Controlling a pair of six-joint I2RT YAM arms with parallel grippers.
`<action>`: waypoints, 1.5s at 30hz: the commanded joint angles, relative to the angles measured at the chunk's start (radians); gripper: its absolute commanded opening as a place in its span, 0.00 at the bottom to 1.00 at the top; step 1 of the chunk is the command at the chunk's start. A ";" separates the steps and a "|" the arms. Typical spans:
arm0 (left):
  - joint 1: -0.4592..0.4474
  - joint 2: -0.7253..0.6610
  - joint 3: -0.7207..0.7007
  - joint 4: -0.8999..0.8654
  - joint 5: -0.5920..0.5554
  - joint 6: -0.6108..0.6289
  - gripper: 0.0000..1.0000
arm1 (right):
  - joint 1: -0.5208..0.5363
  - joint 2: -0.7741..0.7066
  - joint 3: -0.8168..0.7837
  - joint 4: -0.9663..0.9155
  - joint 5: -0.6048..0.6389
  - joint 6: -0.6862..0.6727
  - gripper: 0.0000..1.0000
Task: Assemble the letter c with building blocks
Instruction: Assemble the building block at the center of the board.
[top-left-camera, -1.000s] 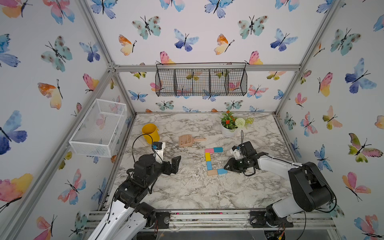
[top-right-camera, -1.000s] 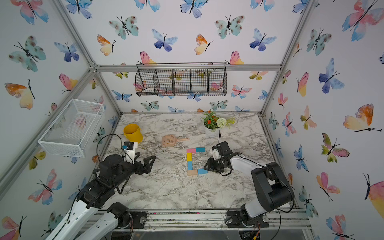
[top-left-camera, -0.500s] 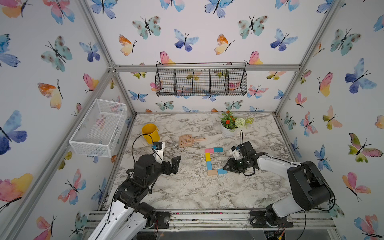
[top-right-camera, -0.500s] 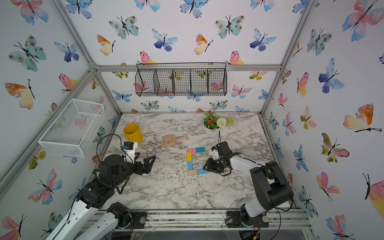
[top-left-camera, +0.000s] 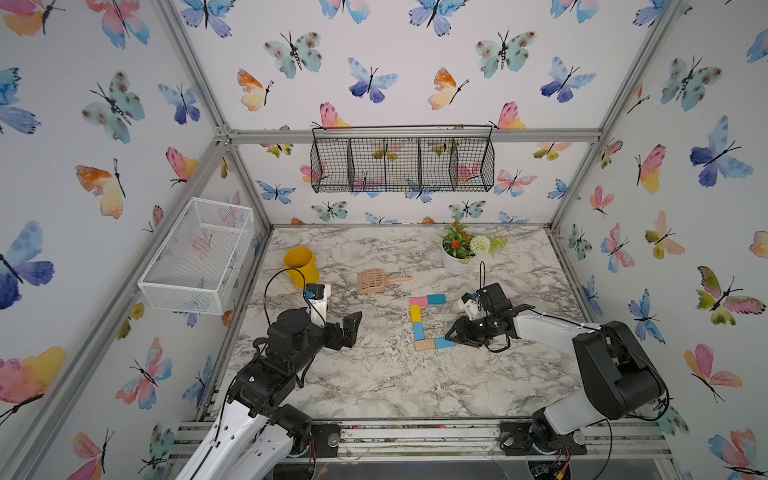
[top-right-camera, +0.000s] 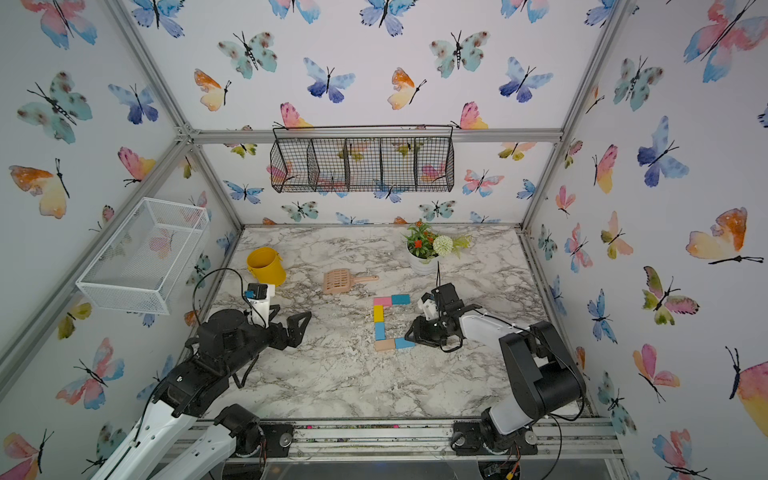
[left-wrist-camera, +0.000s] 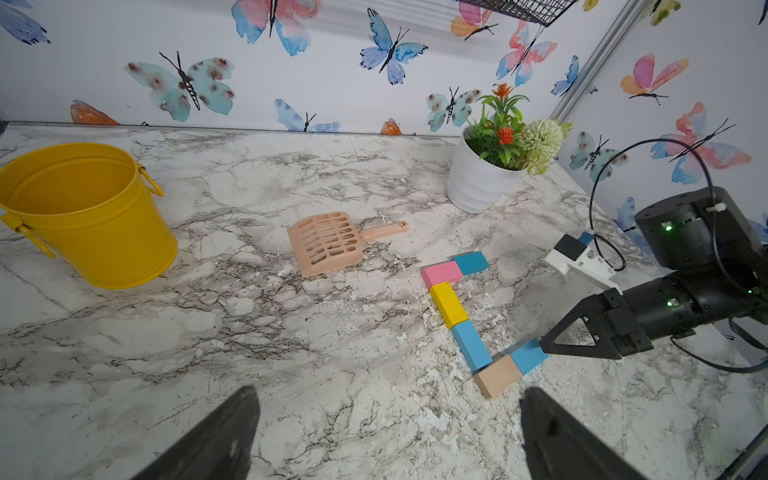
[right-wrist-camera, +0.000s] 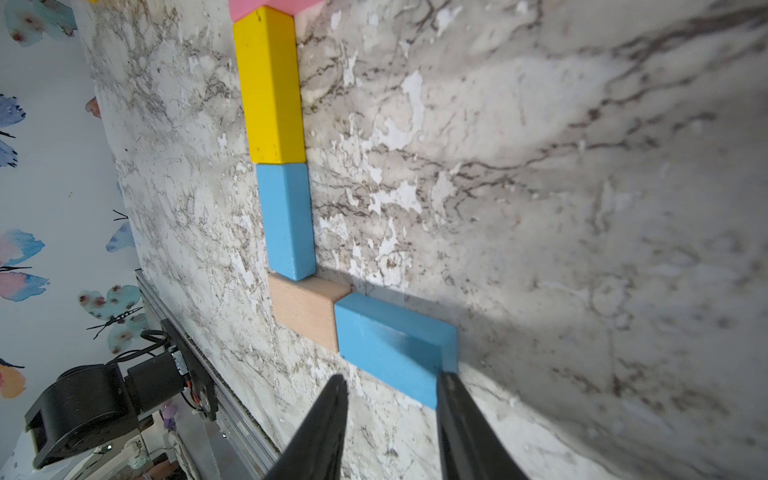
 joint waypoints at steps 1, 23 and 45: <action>-0.005 -0.006 -0.013 0.001 -0.017 -0.005 0.99 | -0.005 0.006 -0.004 0.003 -0.013 -0.008 0.40; -0.005 -0.008 -0.013 0.000 -0.017 -0.005 0.98 | -0.005 0.005 -0.009 0.016 -0.038 -0.001 0.40; -0.002 -0.031 -0.037 0.054 -0.125 -0.032 0.98 | -0.007 -0.307 0.057 -0.014 0.387 -0.042 0.43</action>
